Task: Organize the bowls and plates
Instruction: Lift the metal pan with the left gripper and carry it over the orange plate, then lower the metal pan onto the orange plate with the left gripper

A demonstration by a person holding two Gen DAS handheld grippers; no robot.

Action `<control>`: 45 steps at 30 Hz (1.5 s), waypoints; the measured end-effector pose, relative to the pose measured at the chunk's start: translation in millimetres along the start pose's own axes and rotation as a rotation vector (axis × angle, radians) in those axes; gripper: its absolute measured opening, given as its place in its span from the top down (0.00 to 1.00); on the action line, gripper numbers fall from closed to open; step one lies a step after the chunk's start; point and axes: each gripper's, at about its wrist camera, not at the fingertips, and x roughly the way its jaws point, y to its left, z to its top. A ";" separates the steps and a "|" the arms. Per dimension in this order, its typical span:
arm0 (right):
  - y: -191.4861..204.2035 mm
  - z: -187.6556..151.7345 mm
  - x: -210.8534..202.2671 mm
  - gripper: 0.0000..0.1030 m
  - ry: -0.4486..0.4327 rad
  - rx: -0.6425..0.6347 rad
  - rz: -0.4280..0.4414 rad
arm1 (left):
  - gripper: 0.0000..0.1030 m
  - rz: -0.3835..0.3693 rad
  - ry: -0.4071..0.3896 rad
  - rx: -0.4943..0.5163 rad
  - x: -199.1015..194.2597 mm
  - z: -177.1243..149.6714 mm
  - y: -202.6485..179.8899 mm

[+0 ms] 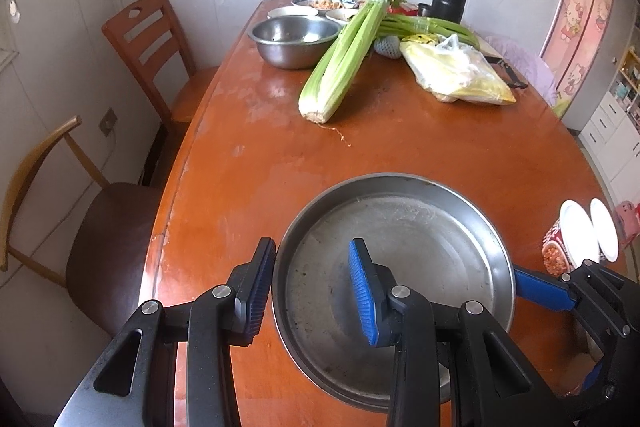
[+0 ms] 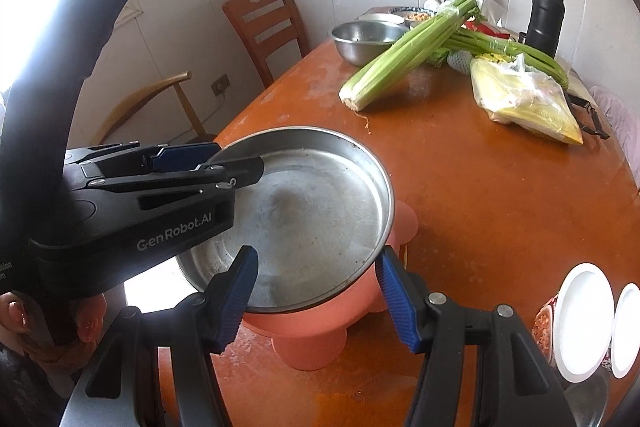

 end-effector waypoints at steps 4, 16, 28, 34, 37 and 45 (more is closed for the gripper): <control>-3.7 -1.2 11.5 0.40 0.026 0.006 0.003 | 0.63 -0.006 0.022 -0.001 11.5 -3.0 1.2; -11.6 -7.8 38.3 0.40 0.092 0.019 0.011 | 0.63 -0.007 0.054 0.006 27.8 -6.4 0.7; -12.4 -12.6 36.5 0.40 0.090 0.011 0.004 | 0.62 -0.017 0.064 0.015 33.2 -10.5 -0.7; -13.0 -13.7 33.7 0.40 0.091 0.006 0.000 | 0.62 -0.028 0.067 0.012 31.0 -11.5 -1.5; -14.3 -15.0 31.8 0.41 0.099 0.009 0.012 | 0.62 -0.034 0.070 0.007 29.7 -11.7 -1.4; -20.3 -19.1 25.6 0.39 0.097 0.018 0.002 | 0.62 -0.039 0.053 -0.025 21.2 -12.8 7.4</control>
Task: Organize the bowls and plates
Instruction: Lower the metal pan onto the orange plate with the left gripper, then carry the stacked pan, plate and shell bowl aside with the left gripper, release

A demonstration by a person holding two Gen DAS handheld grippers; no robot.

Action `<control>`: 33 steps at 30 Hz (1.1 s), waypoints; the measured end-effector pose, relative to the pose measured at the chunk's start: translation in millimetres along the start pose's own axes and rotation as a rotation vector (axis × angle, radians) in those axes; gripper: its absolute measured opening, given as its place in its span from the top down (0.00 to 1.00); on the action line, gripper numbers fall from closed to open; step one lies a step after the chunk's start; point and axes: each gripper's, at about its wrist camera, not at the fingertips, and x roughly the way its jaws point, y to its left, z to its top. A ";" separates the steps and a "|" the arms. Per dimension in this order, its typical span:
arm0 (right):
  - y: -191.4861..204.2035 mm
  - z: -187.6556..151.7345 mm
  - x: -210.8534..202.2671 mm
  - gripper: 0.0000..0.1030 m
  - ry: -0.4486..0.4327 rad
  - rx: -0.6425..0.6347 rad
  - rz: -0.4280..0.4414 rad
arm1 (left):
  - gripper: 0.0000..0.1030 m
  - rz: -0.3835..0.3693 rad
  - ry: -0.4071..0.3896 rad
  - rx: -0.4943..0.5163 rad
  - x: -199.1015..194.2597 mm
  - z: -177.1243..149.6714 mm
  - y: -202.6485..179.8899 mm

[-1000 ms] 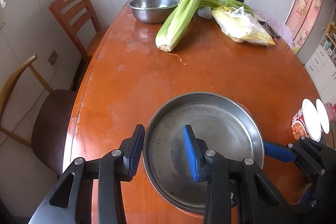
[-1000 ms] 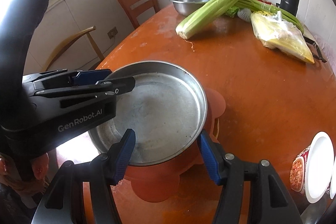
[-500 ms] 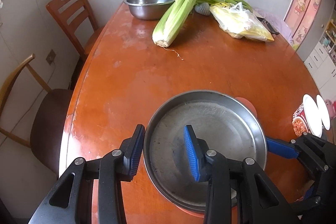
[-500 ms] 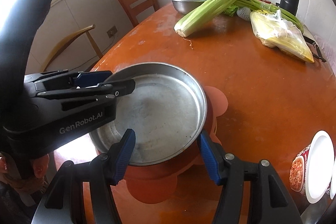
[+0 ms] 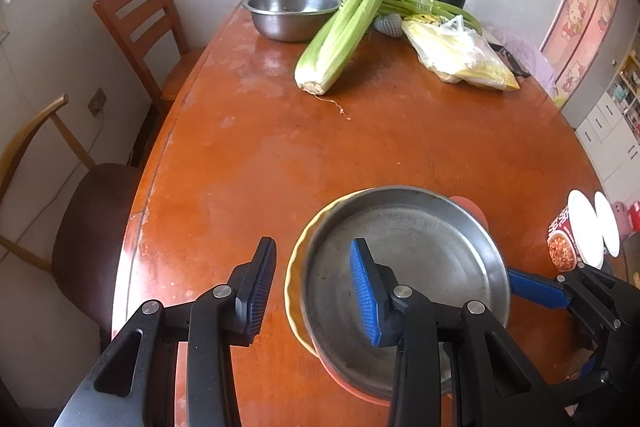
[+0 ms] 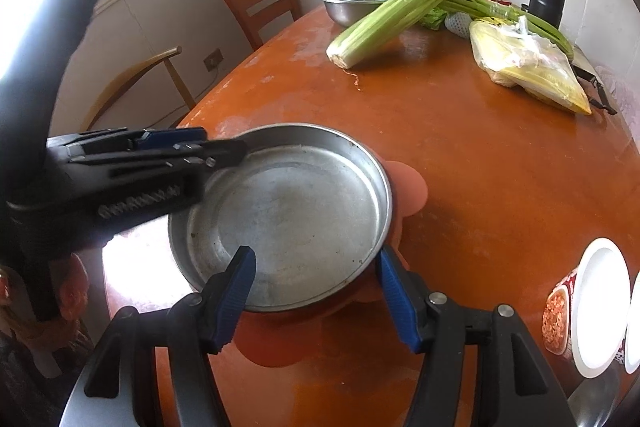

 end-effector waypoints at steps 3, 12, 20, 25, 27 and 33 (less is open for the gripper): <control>-2.3 -1.6 -0.8 0.39 0.000 0.013 0.017 | 0.62 -0.003 -0.001 -0.020 -2.6 -0.8 6.8; -1.3 -5.6 -11.2 0.38 -0.029 0.015 0.032 | 0.60 -0.051 0.019 -0.087 -2.9 -9.9 22.0; -26.5 -11.7 -21.6 0.36 -0.048 0.105 0.014 | 0.60 -0.116 0.064 -0.144 12.1 -15.3 24.4; -27.0 -14.9 -12.2 0.35 -0.018 0.117 0.029 | 0.60 -0.169 0.076 -0.191 17.6 -18.9 31.6; -24.0 -15.8 -8.1 0.35 -0.008 0.114 0.040 | 0.60 -0.182 0.085 -0.200 20.7 -20.3 33.2; -19.1 -14.6 2.6 0.35 0.006 0.111 0.050 | 0.51 -0.206 0.101 -0.213 28.6 -22.4 32.1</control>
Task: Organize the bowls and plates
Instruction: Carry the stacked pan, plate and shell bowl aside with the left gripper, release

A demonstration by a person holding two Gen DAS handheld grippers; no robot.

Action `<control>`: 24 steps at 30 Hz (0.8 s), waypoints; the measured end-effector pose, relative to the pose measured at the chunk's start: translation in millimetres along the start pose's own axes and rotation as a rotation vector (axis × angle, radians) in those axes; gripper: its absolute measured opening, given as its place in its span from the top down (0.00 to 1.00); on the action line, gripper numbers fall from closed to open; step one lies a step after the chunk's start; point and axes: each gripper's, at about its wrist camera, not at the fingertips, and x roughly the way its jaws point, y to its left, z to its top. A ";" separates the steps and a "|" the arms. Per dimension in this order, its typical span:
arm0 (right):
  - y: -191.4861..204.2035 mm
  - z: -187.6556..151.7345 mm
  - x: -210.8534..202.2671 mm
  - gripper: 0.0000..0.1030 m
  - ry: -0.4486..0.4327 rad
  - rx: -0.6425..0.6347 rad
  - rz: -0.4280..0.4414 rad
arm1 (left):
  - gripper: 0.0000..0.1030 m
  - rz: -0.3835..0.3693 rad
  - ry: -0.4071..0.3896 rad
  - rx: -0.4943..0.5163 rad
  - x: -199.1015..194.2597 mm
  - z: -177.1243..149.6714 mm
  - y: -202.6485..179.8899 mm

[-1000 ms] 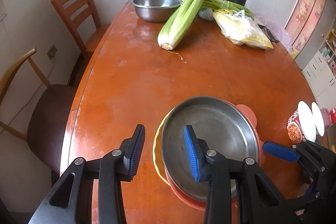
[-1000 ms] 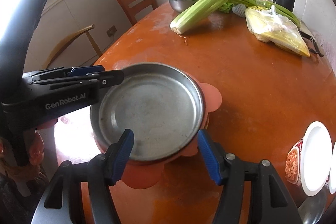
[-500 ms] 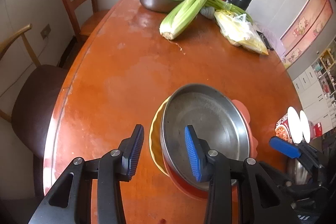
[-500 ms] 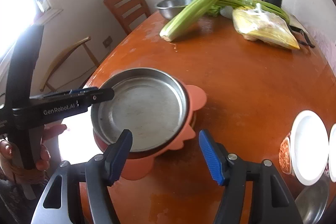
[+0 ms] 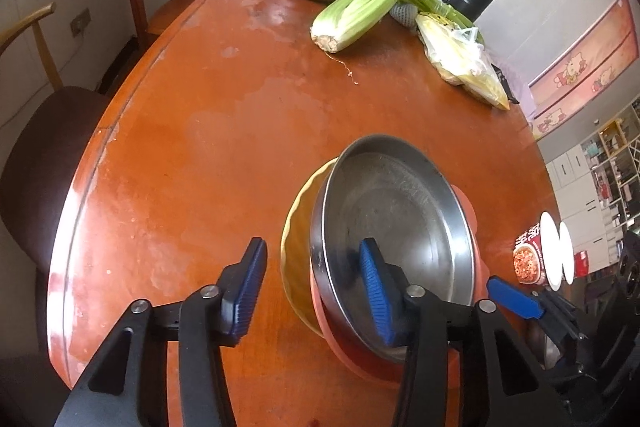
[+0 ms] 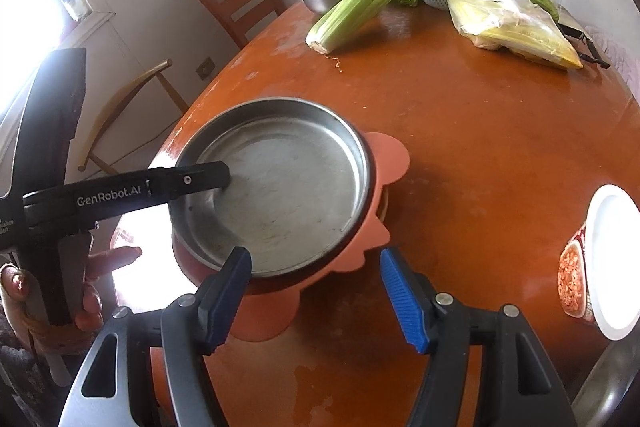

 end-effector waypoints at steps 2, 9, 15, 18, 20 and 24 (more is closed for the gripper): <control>-0.9 0.3 1.6 0.33 0.004 0.007 0.001 | 0.49 -0.010 0.010 -0.003 3.1 -1.0 -1.6; -2.2 1.4 3.9 0.31 0.012 0.014 0.015 | 0.43 0.003 0.025 0.018 10.3 -2.4 -12.7; -6.1 2.1 3.4 0.31 0.013 0.013 0.006 | 0.42 0.016 0.025 0.014 12.4 -2.6 -19.1; -12.2 2.3 2.2 0.31 0.010 0.025 0.001 | 0.42 0.016 0.030 0.019 15.5 -1.3 -26.1; -18.0 2.5 0.8 0.31 0.009 0.036 -0.006 | 0.42 0.019 0.029 0.033 17.8 0.5 -33.9; -31.3 2.3 -3.1 0.31 0.005 0.062 -0.022 | 0.42 0.023 0.030 0.069 24.5 4.9 -54.3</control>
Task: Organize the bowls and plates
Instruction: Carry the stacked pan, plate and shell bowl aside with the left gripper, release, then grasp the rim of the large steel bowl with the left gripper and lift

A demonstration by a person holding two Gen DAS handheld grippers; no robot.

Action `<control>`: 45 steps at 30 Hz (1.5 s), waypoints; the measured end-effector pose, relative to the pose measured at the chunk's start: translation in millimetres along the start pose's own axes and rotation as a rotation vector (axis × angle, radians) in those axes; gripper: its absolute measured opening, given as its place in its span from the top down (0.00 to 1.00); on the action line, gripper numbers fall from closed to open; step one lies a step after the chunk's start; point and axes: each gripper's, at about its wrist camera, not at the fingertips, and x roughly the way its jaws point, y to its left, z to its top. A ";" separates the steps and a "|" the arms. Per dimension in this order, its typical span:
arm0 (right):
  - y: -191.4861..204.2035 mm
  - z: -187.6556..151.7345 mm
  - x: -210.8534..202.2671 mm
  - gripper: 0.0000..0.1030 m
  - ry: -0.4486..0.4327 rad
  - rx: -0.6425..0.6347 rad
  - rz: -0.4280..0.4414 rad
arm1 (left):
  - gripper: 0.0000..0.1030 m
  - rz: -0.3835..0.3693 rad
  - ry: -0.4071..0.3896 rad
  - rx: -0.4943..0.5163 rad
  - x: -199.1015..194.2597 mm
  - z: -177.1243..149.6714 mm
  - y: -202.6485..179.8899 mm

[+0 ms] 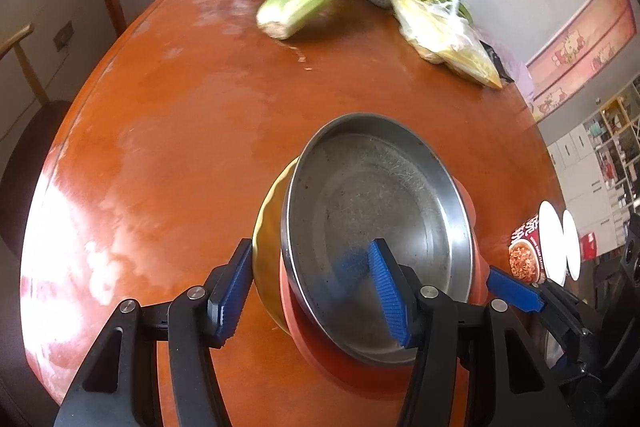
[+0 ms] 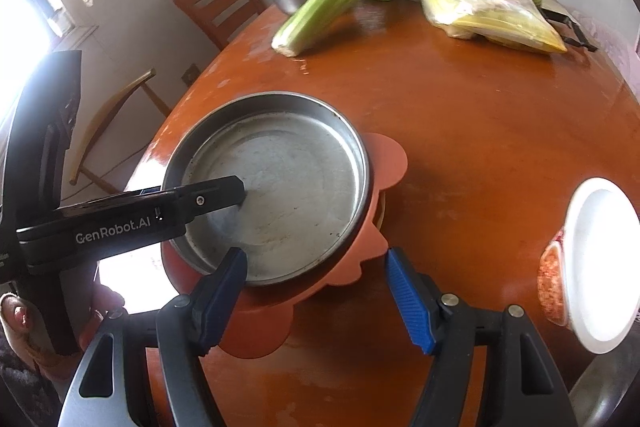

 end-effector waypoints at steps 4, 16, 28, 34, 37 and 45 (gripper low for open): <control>-16.6 0.3 -5.2 0.30 -0.009 0.033 -0.017 | 0.42 -0.004 0.005 0.029 7.2 4.6 -17.6; -27.5 -4.7 -36.9 0.30 -0.121 0.051 -0.041 | 0.42 0.079 -0.102 0.016 -20.2 10.1 -20.4; -39.5 -20.5 -102.9 0.29 -0.289 0.038 -0.047 | 0.42 0.070 -0.240 0.125 -77.4 -17.0 -74.3; -59.2 -35.3 -138.0 0.25 -0.361 0.038 -0.060 | 0.42 0.012 -0.263 0.182 -88.2 -35.3 -121.9; -72.8 -43.7 -152.2 0.25 -0.377 0.041 -0.078 | 0.42 -0.004 -0.264 0.218 -88.3 -43.5 -145.8; -116.4 -60.8 -179.2 0.25 -0.399 0.079 -0.124 | 0.42 -0.039 -0.242 0.290 -80.7 -62.1 -198.2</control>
